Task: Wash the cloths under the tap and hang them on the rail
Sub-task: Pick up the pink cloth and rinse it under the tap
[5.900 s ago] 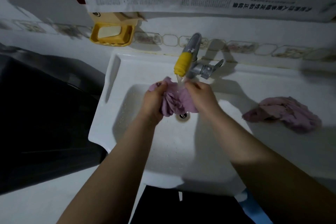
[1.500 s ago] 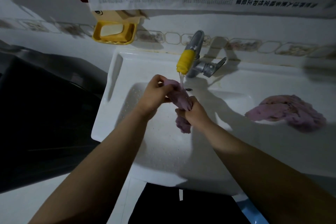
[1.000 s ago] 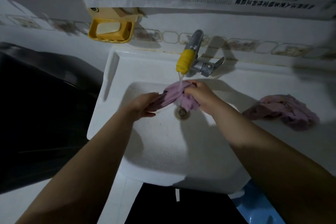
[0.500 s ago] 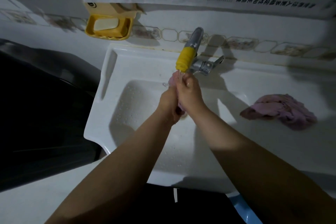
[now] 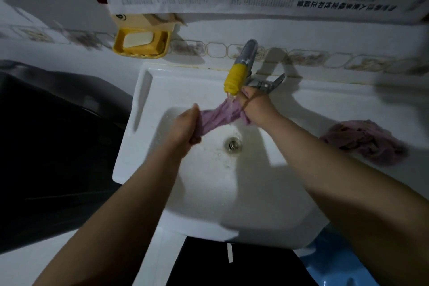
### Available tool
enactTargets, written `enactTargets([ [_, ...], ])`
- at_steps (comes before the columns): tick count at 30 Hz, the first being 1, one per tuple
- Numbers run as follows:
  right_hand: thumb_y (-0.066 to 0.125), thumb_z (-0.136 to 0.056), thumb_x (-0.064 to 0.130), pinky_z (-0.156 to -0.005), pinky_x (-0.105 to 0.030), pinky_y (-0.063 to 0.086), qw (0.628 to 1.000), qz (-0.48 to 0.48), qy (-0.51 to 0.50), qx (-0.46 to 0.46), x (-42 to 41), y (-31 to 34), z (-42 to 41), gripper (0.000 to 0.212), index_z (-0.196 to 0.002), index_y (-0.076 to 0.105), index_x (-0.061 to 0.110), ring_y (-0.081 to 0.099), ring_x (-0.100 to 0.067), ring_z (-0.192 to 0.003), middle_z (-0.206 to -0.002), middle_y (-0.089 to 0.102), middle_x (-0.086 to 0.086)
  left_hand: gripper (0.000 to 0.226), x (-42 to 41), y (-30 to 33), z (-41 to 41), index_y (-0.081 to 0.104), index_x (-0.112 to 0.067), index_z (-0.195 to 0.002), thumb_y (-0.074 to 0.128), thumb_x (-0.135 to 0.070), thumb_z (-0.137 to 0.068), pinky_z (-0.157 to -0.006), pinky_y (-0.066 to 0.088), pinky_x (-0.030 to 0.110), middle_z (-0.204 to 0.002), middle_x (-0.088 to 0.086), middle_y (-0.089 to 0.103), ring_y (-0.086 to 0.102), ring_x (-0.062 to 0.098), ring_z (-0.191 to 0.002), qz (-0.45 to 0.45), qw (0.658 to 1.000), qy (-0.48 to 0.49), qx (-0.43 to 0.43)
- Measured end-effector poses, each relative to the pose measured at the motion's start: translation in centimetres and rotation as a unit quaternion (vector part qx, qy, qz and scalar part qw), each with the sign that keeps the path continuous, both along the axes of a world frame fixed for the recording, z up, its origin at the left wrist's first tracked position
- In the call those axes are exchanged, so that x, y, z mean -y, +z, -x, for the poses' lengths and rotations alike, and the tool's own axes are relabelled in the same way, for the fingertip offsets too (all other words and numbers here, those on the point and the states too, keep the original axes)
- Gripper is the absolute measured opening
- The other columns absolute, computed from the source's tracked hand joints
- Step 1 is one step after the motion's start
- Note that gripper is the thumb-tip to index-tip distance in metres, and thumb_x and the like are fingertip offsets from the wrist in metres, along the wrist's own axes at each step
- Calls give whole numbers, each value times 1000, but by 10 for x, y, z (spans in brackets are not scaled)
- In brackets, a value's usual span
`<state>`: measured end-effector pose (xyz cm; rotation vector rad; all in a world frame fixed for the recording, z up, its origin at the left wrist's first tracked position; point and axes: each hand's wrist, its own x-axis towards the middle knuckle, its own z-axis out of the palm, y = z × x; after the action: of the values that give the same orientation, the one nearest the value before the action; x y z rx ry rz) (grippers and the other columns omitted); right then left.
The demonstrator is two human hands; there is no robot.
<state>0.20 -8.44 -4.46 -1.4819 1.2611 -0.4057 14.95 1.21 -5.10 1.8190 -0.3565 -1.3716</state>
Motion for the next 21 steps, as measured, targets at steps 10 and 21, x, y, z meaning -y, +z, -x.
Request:
enactTargets([
  [10,71,-82,35,-41,-16,41,952,-65,266,-134,-25,37,5,30,-94,56,12,51,-8,-36,-52,59,3,24,26,-15,-54,69,-11,-106,51,-23,-95,-87,51,35,-102,11,70,64,27,-94,-19,886,-254,387],
  [21,62,-86,44,-42,-19,43,997,-25,3,-79,0,19,-15,35,-79,52,11,57,-8,-43,-60,59,-1,57,-4,-21,27,50,-20,-133,16,-51,-100,-101,44,40,-127,3,63,60,21,-113,165,932,-26,-321],
])
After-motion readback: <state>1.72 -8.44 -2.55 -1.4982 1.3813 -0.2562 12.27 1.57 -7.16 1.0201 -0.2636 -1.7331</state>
